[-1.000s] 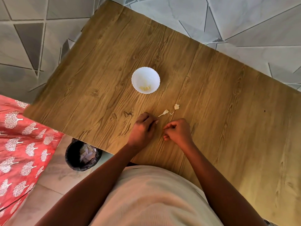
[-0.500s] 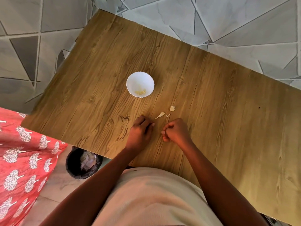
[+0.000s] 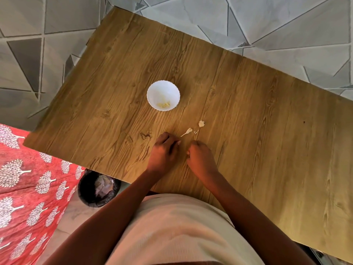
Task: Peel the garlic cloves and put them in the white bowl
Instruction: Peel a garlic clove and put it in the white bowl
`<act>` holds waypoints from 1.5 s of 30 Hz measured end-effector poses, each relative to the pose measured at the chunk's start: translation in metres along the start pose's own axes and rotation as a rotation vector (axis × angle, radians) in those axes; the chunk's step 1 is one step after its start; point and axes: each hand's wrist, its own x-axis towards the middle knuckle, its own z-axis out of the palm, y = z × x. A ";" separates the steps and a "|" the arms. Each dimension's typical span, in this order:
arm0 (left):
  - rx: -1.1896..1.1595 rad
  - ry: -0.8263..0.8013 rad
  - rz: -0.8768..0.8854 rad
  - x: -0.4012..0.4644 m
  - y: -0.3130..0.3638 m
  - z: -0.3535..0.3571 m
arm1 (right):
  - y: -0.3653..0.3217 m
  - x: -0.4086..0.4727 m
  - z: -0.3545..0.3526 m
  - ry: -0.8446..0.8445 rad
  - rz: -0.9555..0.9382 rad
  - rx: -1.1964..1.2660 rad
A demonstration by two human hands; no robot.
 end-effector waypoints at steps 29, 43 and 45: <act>-0.323 -0.178 -0.194 0.008 0.024 -0.003 | 0.025 -0.007 0.000 0.089 0.085 0.816; -0.414 -0.292 -0.293 0.016 0.025 0.000 | 0.037 -0.004 -0.014 0.336 -0.481 -0.045; -0.404 -0.296 -0.281 0.018 0.025 0.000 | 0.036 -0.005 -0.012 0.312 -0.404 -0.008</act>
